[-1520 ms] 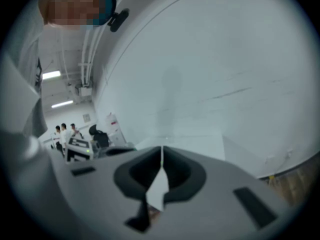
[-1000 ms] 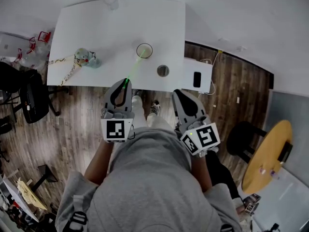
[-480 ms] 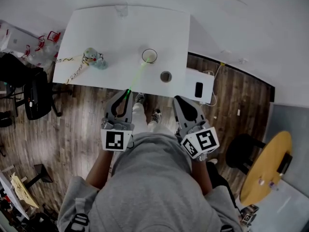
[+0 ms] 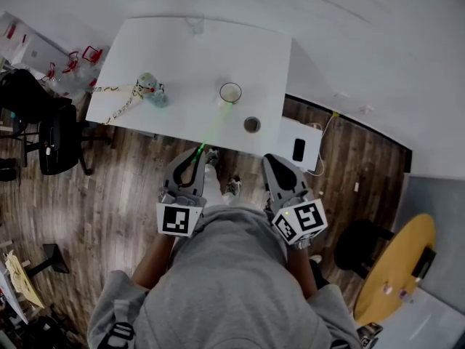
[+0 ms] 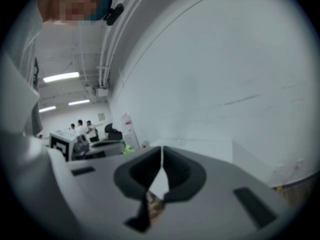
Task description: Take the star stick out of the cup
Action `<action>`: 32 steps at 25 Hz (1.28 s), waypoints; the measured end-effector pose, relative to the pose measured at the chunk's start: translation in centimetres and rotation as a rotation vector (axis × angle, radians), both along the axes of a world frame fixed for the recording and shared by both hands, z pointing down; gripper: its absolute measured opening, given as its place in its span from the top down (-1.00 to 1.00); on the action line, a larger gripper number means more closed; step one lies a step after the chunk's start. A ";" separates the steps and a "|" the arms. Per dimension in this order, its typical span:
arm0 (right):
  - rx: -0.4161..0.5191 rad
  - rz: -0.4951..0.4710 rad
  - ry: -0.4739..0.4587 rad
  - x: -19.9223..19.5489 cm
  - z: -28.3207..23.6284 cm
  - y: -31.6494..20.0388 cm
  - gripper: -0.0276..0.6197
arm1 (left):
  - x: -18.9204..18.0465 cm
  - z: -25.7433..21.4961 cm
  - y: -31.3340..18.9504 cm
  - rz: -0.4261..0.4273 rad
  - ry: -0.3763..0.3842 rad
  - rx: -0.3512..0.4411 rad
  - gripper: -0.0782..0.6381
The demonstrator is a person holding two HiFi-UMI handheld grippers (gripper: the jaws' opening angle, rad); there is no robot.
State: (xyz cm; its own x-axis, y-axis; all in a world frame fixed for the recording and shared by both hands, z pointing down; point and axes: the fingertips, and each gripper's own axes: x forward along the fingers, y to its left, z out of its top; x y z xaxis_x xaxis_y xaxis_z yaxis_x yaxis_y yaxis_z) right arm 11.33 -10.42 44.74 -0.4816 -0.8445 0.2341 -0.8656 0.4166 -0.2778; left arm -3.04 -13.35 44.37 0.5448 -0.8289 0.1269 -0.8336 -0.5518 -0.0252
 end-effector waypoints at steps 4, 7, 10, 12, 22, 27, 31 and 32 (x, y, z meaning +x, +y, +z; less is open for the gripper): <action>-0.002 -0.010 0.003 -0.1 0.1 0.5 0.80 | -0.4 -0.2 0.7 -0.018 0.014 0.003 0.65; -0.001 -0.019 0.006 -0.4 0.2 0.7 0.80 | -0.7 -0.3 1.0 -0.030 0.021 0.005 0.65; 0.003 -0.028 0.006 -0.6 0.1 0.9 0.80 | -0.9 -0.4 1.5 -0.037 0.027 0.003 0.65; 0.009 -0.033 0.005 -0.8 0.1 1.0 0.80 | -1.0 -0.3 1.6 -0.043 0.023 0.003 0.65; 0.031 -0.055 0.022 -1.5 -0.7 0.4 0.80 | -2.1 -1.5 1.0 -0.070 0.030 0.039 0.65; 0.060 -0.051 0.031 -1.3 -1.8 0.1 0.80 | -2.2 -2.9 0.9 -0.071 0.052 0.063 0.65; 0.094 -0.046 0.036 -1.1 -3.0 -0.5 0.80 | -2.5 -4.6 0.2 -0.075 0.071 0.102 0.65; 0.103 -0.043 0.035 -1.0 -3.3 -0.6 0.80 | -2.6 -4.8 0.1 -0.078 0.065 0.110 0.65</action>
